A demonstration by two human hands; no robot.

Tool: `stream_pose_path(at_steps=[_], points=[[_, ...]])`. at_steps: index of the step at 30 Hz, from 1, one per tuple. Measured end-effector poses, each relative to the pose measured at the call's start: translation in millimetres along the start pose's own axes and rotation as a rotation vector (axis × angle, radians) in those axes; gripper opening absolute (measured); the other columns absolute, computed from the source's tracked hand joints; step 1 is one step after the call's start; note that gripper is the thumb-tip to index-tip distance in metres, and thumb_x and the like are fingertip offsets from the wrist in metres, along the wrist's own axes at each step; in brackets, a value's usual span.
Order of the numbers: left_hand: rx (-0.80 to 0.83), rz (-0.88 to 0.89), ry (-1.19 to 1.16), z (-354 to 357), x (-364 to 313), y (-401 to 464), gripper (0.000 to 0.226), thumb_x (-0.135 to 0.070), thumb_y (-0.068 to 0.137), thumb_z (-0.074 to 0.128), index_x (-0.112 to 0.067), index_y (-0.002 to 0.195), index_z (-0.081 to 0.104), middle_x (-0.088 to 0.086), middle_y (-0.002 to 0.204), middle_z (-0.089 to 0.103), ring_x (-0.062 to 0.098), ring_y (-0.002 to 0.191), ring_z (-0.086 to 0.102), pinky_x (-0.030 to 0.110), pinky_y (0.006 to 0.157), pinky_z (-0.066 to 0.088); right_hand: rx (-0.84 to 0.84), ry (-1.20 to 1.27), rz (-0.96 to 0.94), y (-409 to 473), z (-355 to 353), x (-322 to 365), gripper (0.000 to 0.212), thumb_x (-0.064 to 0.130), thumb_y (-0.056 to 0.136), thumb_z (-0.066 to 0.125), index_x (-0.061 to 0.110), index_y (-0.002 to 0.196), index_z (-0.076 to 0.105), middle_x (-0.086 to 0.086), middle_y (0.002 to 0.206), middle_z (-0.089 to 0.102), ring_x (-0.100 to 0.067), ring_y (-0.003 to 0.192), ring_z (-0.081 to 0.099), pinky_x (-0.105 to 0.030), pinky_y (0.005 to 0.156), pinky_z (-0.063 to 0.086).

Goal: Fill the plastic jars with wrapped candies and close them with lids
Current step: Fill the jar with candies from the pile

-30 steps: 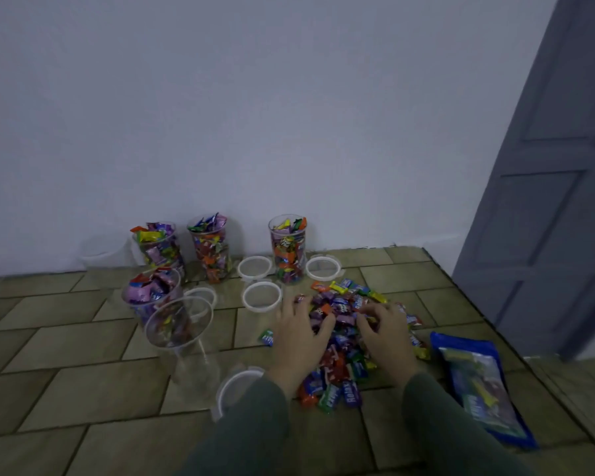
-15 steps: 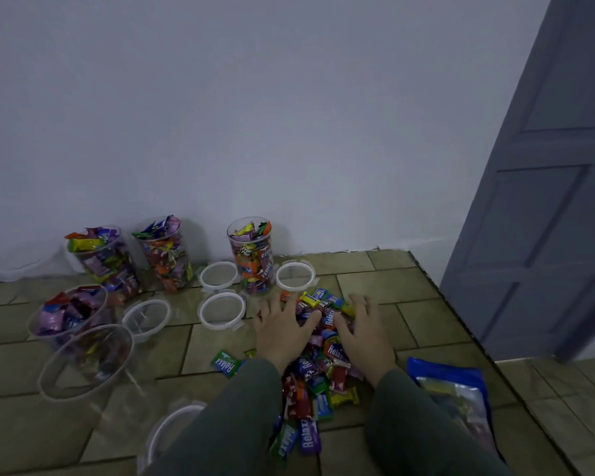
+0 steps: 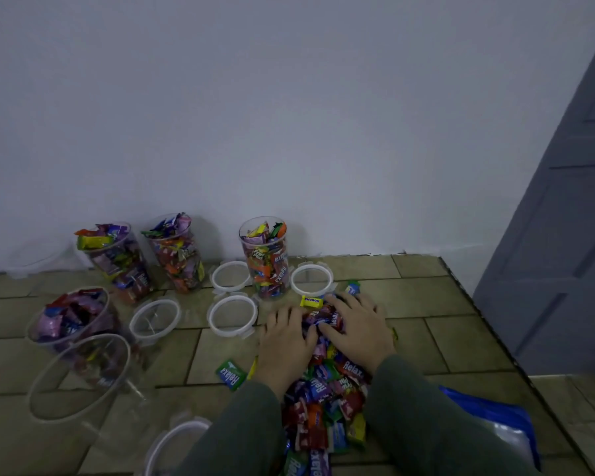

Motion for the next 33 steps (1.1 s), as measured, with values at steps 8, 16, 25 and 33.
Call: stream_pose_path(at_steps=[8,16,25,33], points=[[0.081,-0.078,0.027,4.5,0.8,5.7,0.037,-0.047,0.101,0.032,-0.027,0.13,0.041,0.005,0.132,0.041,0.026,0.124,0.036,0.039,0.099,0.032,-0.114,0.046,-0.068,0.1,2.0,1.9,0.049,0.067,0.083,0.027,0.037,0.108,0.057,0.015,0.102,0.057,-0.011,0.097,0.048,-0.032,0.085,0.038],[0.103,-0.063,-0.016,-3.7,0.0,3.8,0.035,-0.041,0.103,0.03,-0.024,0.132,0.042,0.007,0.128,0.052,0.028,0.118,0.047,0.04,0.091,0.041,-0.196,0.364,-0.038,-4.4,-2.5,2.0,0.05,0.065,0.086,0.034,0.025,0.08,0.062,0.005,0.066,0.061,-0.007,0.06,0.055,-0.031,0.056,0.048],[0.016,-0.115,-0.255,-26.0,12.1,5.1,0.014,-0.036,0.101,0.044,-0.023,0.095,0.043,0.007,0.102,0.058,0.024,0.095,0.056,0.038,0.077,0.046,-0.171,1.01,0.079,-2.7,-24.8,28.0,0.042,0.038,0.095,0.056,0.014,0.06,0.05,-0.003,0.054,0.041,-0.011,0.053,0.04,-0.03,0.053,0.031],[-0.161,-0.094,-0.436,-57.5,15.4,-14.5,0.014,-0.036,0.1,0.047,-0.022,0.097,0.05,-0.004,0.083,0.057,0.01,0.074,0.054,0.027,0.059,0.039,-0.242,1.271,0.194,-8.5,-38.8,57.1,0.038,0.046,0.095,0.05,0.018,0.075,0.067,-0.015,0.067,0.052,-0.017,0.066,0.048,-0.031,0.061,0.039]])
Point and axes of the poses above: each hand's wrist, its own y-axis towards the middle knuckle, its own z-axis out of the palm, x = y × z, the point moved 4 cm from there along y, towards the middle knuckle
